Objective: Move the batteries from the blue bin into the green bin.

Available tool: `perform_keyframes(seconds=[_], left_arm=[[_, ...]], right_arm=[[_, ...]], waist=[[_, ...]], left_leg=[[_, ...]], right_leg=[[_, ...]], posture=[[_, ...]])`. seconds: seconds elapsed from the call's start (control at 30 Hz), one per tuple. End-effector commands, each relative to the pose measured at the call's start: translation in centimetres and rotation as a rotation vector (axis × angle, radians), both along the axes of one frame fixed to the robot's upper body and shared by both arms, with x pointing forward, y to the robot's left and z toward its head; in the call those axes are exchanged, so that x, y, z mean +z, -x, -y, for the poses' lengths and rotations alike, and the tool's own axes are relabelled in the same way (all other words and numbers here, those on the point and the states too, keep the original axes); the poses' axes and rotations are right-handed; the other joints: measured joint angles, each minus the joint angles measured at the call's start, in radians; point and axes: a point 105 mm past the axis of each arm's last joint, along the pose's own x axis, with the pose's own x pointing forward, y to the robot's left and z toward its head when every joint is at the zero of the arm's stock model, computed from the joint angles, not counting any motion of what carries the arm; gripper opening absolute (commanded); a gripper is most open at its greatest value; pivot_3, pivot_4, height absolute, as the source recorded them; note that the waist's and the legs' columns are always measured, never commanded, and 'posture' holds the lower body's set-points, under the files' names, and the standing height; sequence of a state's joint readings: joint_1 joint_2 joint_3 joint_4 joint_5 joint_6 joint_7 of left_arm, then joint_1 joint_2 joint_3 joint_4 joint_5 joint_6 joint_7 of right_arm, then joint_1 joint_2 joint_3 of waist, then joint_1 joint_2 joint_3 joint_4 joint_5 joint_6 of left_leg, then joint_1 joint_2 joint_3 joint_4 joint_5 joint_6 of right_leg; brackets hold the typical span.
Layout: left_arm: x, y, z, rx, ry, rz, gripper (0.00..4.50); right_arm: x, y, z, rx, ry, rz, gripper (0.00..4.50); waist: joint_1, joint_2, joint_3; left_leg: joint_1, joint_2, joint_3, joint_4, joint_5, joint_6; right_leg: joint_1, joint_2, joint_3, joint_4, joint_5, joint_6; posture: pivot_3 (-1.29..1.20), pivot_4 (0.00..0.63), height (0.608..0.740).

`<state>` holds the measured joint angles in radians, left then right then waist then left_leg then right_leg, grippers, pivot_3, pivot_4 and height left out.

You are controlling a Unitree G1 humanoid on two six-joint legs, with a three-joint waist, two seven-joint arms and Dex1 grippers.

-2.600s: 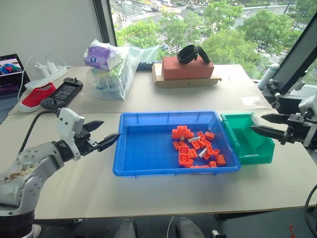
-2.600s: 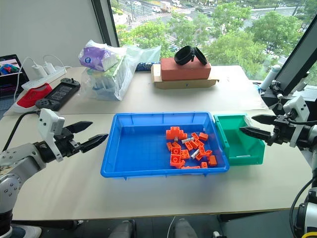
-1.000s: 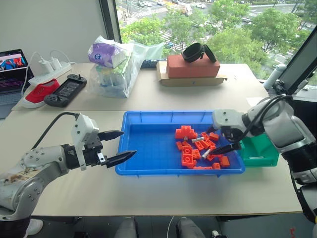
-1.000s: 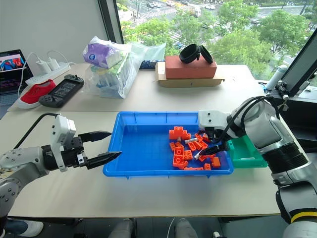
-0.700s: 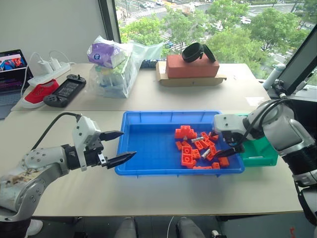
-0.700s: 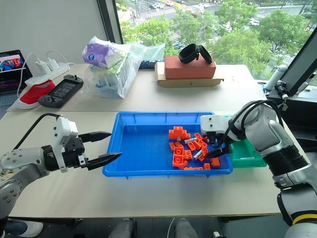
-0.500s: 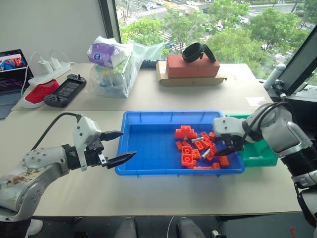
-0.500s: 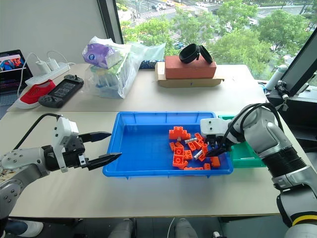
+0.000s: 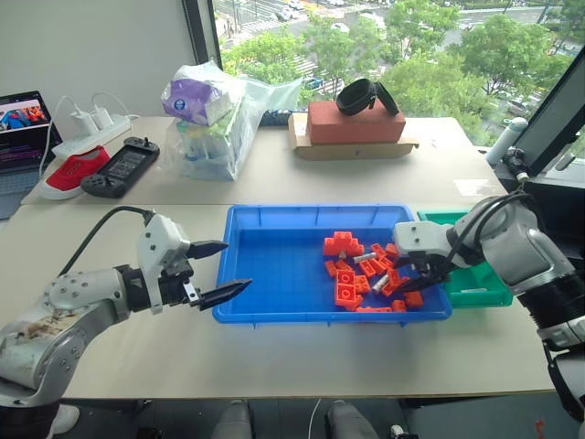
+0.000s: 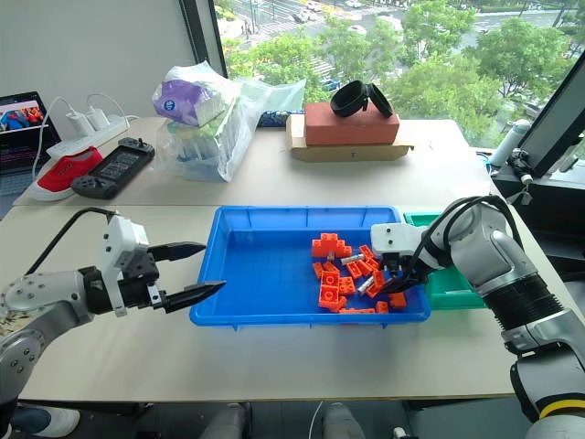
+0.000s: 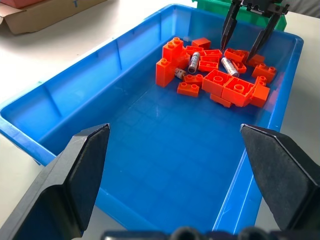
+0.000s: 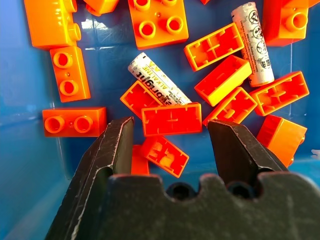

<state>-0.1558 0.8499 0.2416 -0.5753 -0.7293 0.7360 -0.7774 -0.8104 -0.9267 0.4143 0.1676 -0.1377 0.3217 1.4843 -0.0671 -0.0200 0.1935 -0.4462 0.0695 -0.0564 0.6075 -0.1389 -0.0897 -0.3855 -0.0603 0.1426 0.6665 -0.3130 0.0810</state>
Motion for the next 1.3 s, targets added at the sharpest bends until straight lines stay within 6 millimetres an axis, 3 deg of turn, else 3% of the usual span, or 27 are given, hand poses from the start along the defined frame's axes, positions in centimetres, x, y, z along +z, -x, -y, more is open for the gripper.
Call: perform_keyframes(seconds=[0.03,0.23,0.33,0.4,0.67,0.7,0.9,1.0,1.17,1.3], left_arm=[[0.9,0.1,0.5,-0.02,-0.001,0.055,4.5],[0.8,-0.1,0.1,-0.007,-0.005,0.059,4.5],[0.8,-0.1,0.0,-0.005,-0.006,0.062,4.5],[0.9,-0.1,0.0,-0.001,-0.008,0.068,4.5],[0.9,-0.1,-0.1,0.005,-0.008,0.077,4.5],[0.9,-0.1,-0.1,0.006,-0.009,0.076,4.5],[0.8,0.2,-0.1,0.007,-0.009,0.061,4.5],[0.7,0.2,-0.1,0.01,-0.007,0.059,4.5],[0.5,0.2,0.0,0.014,-0.019,0.056,4.5],[0.7,0.7,-0.1,0.014,-0.012,0.047,4.5]], right_arm=[[0.5,-0.3,0.2,0.0,-0.004,0.029,1.51],[1.6,-1.3,0.8,-0.029,-0.014,0.079,1.51],[3.7,-2.2,0.0,-0.033,-0.097,0.132,1.51],[4.9,-4.1,0.1,-0.084,-0.12,0.234,1.51],[4.8,-6.9,0.9,-0.165,-0.105,0.336,1.51],[4.9,-6.9,0.9,-0.169,-0.117,0.33,2.51],[5.9,-5.2,0.7,-0.092,-0.162,0.26,4.32],[5.8,-3.0,-0.6,0.015,-0.201,0.163,4.32],[3.9,-0.4,-2.0,0.089,-0.169,0.038,4.32],[2.9,0.4,-3.4,0.105,-0.169,0.014,3.18]], waist=[[0.0,0.0,0.0],[0.0,0.0,0.0],[-0.003,0.0,0.0],[-0.005,0.0,0.0],[0.0,0.0,0.0],[-0.001,0.0,0.0],[-0.001,0.0,0.0],[-0.001,0.0,0.0],[-0.002,0.0,0.0],[-0.003,0.0,0.0]], left_leg=[[0.0,0.0,0.0,0.0,0.0,0.0],[0.0,0.0,0.0,0.0,0.0,0.0],[0.0,0.0,0.0,0.0,0.0,0.0],[0.0,0.0,0.0,0.0,0.0,0.0],[0.0,0.0,0.0,0.0,0.0,0.0],[0.0,0.0,0.0,0.0,0.0,0.0],[0.0,0.0,0.0,0.0,0.0,0.0],[0.0,0.0,0.0,0.0,0.0,0.0],[0.001,0.0,0.0,0.0,0.0,0.0],[0.001,0.0,0.0,0.001,0.0,0.0]], right_leg=[[0.0,0.0,0.0,0.0,0.0,0.0],[0.0,0.0,0.0,0.0,0.0,0.0],[0.0,0.0,0.0,0.0,0.0,0.0],[0.0,0.0,0.0,0.001,0.0,0.0],[0.0,0.0,0.0,0.0,0.0,0.0],[0.0,0.0,0.0,0.0,0.0,0.0],[0.0,0.0,0.0,0.001,0.0,0.0],[0.0,0.0,0.0,0.001,0.0,0.0],[0.001,0.0,0.0,0.001,0.0,0.0],[0.0,0.0,0.0,0.002,0.0,0.0]], posture=[[0.0,0.15,0.74],[0.0,0.15,0.74],[0.0,0.15,0.74],[0.0,0.15,0.74],[0.0,0.15,0.74],[0.0,0.15,0.74],[0.0,0.15,0.74],[0.0,0.15,0.74],[0.0,0.15,0.74],[0.0,0.15,0.74]])
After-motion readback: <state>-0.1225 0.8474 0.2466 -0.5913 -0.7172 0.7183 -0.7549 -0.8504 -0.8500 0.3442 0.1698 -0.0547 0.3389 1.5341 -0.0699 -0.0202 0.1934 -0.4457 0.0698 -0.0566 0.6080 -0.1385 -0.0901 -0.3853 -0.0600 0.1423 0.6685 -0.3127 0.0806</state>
